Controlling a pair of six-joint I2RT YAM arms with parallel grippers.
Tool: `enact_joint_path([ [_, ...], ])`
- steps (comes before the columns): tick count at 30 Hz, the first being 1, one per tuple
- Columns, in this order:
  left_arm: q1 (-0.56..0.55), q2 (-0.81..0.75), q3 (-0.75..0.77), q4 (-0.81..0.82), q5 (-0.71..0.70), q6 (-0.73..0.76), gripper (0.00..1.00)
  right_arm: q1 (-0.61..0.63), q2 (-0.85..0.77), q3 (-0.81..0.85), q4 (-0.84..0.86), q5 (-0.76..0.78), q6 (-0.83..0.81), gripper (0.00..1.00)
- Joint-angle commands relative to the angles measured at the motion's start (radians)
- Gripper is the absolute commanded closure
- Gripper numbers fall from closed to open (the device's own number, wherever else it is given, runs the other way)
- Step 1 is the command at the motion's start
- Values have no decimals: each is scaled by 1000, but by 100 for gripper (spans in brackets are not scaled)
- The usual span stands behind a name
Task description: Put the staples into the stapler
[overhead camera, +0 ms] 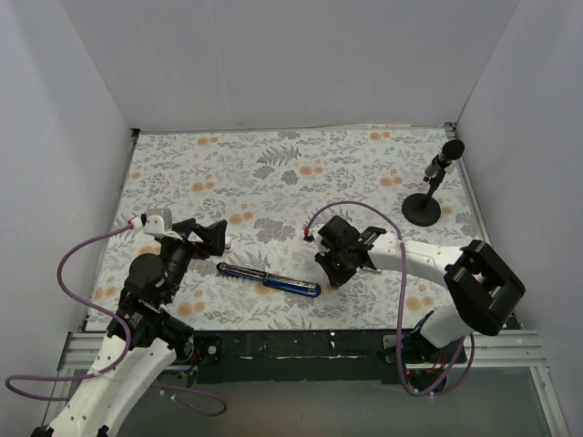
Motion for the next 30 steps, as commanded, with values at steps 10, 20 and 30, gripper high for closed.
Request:
enact_joint_path([
  [10, 8, -2, -3, 9, 11, 9, 9, 25, 78, 136, -175, 72, 1, 57],
  [20, 8, -2, -3, 8, 12, 9, 9, 45, 120, 246, -284, 132, 119, 52],
  [30, 8, -4, -4, 9, 12, 9, 9, 53, 173, 264, -307, 141, 186, 59],
])
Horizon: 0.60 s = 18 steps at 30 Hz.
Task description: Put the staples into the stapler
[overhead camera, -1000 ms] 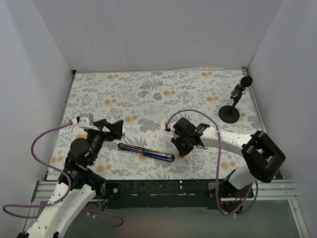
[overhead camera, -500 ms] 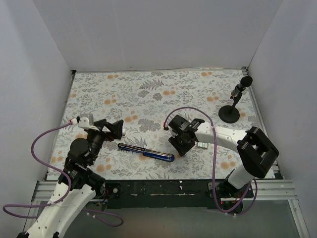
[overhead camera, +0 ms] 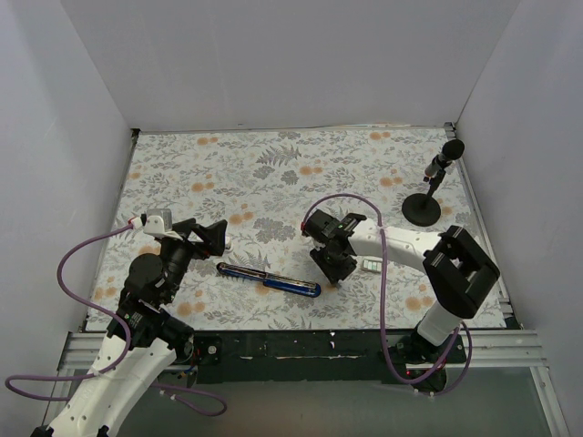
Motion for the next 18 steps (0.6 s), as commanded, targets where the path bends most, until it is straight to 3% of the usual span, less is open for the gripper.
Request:
enact_joint_path([
  [1, 8, -5, -4, 9, 12, 9, 9, 14, 10, 41, -34, 15, 39, 59],
  [18, 10, -5, -4, 11, 12, 9, 9, 33, 65, 58, -42, 57, 62, 66],
])
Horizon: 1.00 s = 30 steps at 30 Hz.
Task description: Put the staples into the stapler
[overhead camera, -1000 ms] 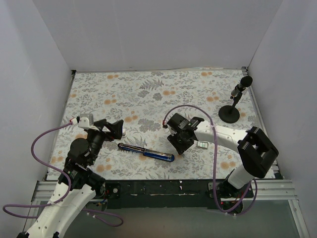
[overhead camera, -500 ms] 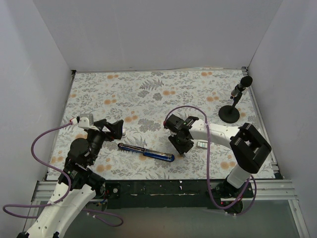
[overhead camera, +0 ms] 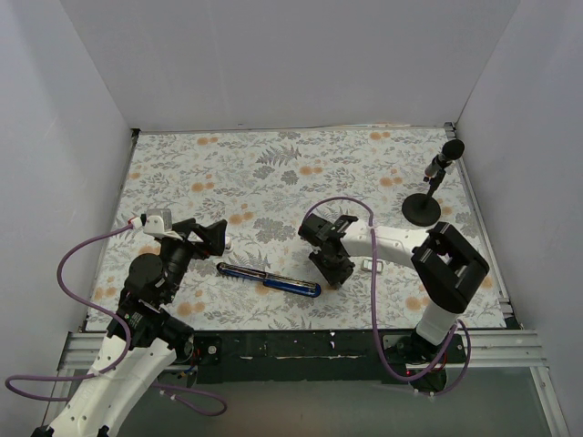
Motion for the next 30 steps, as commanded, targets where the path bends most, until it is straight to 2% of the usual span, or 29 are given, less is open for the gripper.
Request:
enact_joint_path([
  [1, 8, -5, -3, 11, 13, 9, 9, 8, 7, 41, -17, 28, 15, 66],
  [19, 8, -7, -3, 8, 13, 10, 9, 17, 23, 43, -16, 41, 12, 75],
  [25, 8, -7, -4, 8, 13, 10, 9, 19, 25, 43, -16, 47, 16, 75],
  [30, 8, -7, -3, 8, 13, 10, 9, 19, 31, 47, -22, 61, 24, 70],
])
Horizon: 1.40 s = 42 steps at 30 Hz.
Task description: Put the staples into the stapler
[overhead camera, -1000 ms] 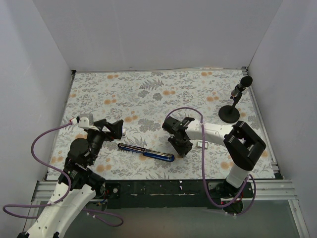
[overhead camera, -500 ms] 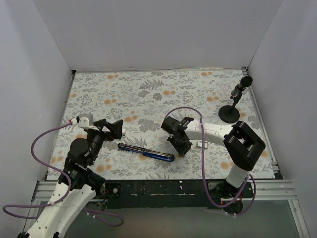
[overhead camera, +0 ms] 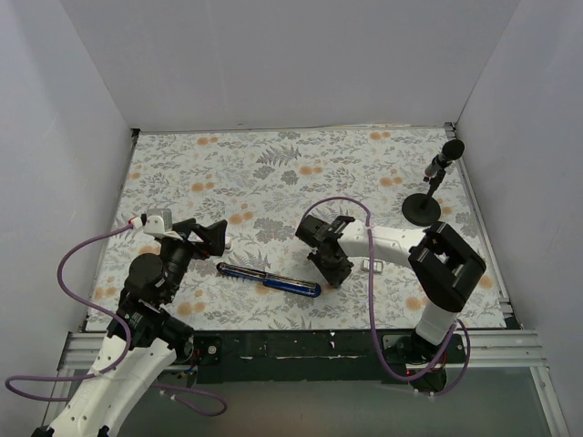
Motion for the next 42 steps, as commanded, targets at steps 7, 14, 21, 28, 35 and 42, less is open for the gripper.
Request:
enact_joint_path([
  [7, 5, -7, -2, 6, 7, 10, 9, 4, 20, 35, -21, 32, 14, 71],
  [14, 5, -7, -2, 6, 7, 10, 9, 6, 1, 55, -35, 38, -1, 80],
  [21, 5, -7, -2, 8, 9, 12, 9, 15, -66, 98, -54, 35, -99, 80],
  [28, 5, -2, -2, 8, 10, 12, 9, 32, -132, 111, 23, -31, -225, 80],
  [35, 5, 6, 0, 8, 12, 13, 9, 58, -190, 57, 201, -165, -372, 80],
  [42, 6, 18, 0, 6, 12, 15, 9, 67, -240, -38, 422, -322, -489, 80],
])
